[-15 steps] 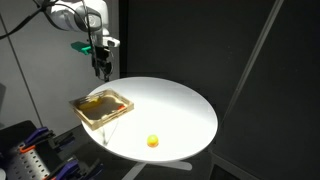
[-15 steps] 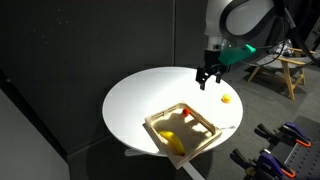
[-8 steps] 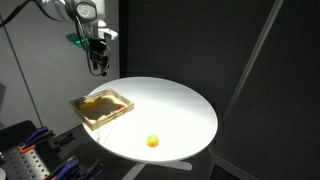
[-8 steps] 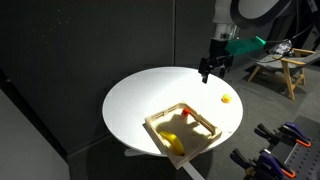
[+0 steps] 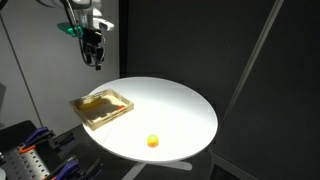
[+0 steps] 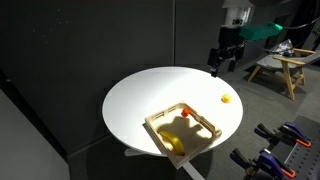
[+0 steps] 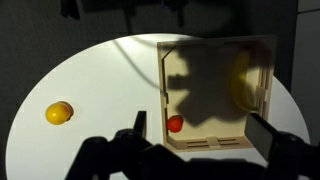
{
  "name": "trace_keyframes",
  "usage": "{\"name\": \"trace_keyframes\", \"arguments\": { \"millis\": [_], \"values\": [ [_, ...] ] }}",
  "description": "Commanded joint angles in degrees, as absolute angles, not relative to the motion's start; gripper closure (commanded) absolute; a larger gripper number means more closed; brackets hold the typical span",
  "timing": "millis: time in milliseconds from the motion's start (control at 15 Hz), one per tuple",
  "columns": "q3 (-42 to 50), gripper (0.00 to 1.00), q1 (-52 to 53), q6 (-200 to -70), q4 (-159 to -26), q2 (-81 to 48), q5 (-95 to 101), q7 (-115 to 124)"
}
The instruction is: Put the banana in the box
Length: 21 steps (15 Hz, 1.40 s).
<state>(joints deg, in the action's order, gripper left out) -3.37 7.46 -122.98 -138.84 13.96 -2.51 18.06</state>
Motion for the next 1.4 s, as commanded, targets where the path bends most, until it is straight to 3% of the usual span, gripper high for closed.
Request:
{"name": "trace_keyframes", "arguments": {
  "millis": [0, 1333],
  "values": [
    [-4.1, 0.00, 6.1, -119.1, -139.8, 17.7, -3.3, 15.5],
    [-5.4, 0.00, 5.1, -116.7, -140.8, 21.0, -2.0, 13.9]
  ]
}}
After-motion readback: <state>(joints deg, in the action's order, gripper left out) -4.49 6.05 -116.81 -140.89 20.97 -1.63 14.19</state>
